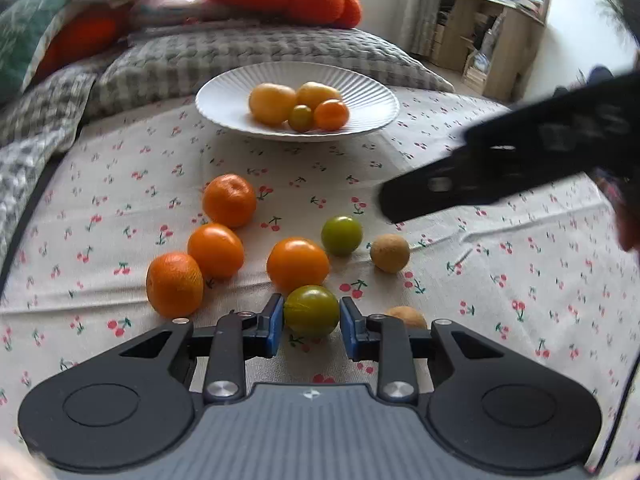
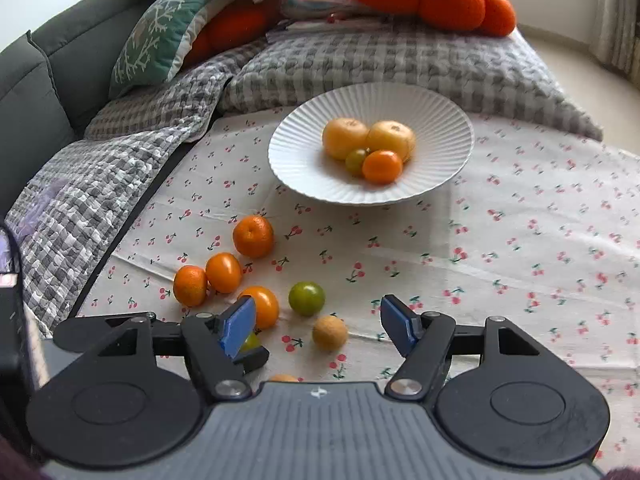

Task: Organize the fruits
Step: 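Grasp a green-yellow fruit with the left gripper while the right grasps an orange, then place both held fruits on the white plate and open both grippers, then withdraw both open grippers from the plate toward the loose oranges, then grasp an orange with the left gripper while the right grasps another orange, then carry both oranges to the white plate and open both grippers there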

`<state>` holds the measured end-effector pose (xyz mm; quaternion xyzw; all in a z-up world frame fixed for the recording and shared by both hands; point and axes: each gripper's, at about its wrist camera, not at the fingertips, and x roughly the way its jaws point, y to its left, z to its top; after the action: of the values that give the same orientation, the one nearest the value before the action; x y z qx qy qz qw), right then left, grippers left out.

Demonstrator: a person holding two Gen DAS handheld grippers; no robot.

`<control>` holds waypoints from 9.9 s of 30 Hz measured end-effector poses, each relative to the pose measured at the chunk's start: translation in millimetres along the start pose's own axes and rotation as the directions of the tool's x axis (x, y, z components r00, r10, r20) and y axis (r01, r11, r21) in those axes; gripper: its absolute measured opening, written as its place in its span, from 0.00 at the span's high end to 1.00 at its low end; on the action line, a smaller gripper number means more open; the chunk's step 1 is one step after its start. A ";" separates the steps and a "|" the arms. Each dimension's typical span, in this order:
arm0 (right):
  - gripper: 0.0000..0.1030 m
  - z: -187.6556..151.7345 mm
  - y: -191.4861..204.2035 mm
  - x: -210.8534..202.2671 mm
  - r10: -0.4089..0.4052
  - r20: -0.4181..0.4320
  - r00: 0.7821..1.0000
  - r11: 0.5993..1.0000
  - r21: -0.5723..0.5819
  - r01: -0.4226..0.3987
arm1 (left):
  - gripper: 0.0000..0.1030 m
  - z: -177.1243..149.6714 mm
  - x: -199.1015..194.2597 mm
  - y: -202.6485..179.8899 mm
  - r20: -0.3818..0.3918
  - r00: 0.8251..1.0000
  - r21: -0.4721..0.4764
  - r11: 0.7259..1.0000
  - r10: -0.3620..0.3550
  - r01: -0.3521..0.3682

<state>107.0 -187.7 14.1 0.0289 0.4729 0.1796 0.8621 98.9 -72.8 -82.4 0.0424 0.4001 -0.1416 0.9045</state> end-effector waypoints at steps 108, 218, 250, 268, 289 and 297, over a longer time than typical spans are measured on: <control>0.67 70.5 -97.8 43.2 0.021 0.234 0.972 0.970 0.230 -0.077 | 0.74 126.5 55.3 71.6 0.201 0.978 -0.165 0.982 -0.057 0.091; 0.68 8.7 47.9 83.8 0.195 0.012 0.981 0.981 -0.006 -0.194 | 0.78 14.7 -11.4 80.1 -0.099 0.979 -0.189 0.963 0.177 -0.194; 0.72 38.5 -26.1 0.5 0.228 0.191 0.955 0.931 0.244 -0.272 | 0.54 23.5 0.2 81.6 -0.044 0.977 -0.165 0.963 0.207 -0.211; 0.72 54.6 -78.1 0.2 0.091 0.254 0.963 0.917 0.356 -0.181 | 0.71 59.8 -2.8 80.4 0.104 0.985 -0.182 0.976 0.140 -0.120; 0.66 51.2 -55.6 46.9 0.077 0.207 0.975 0.951 0.280 -0.135 | 0.71 121.7 62.4 70.9 0.173 0.985 -0.141 0.989 -0.008 0.033; 0.65 56.0 -59.1 30.9 0.064 0.229 0.971 0.929 0.342 -0.142 | 0.70 122.0 61.7 75.2 0.180 0.983 -0.154 0.987 -0.025 0.054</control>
<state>185.0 -225.8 7.1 0.2286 0.3999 0.1320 0.8778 247.0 -37.8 -48.0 -0.0503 0.3286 -0.1306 0.9341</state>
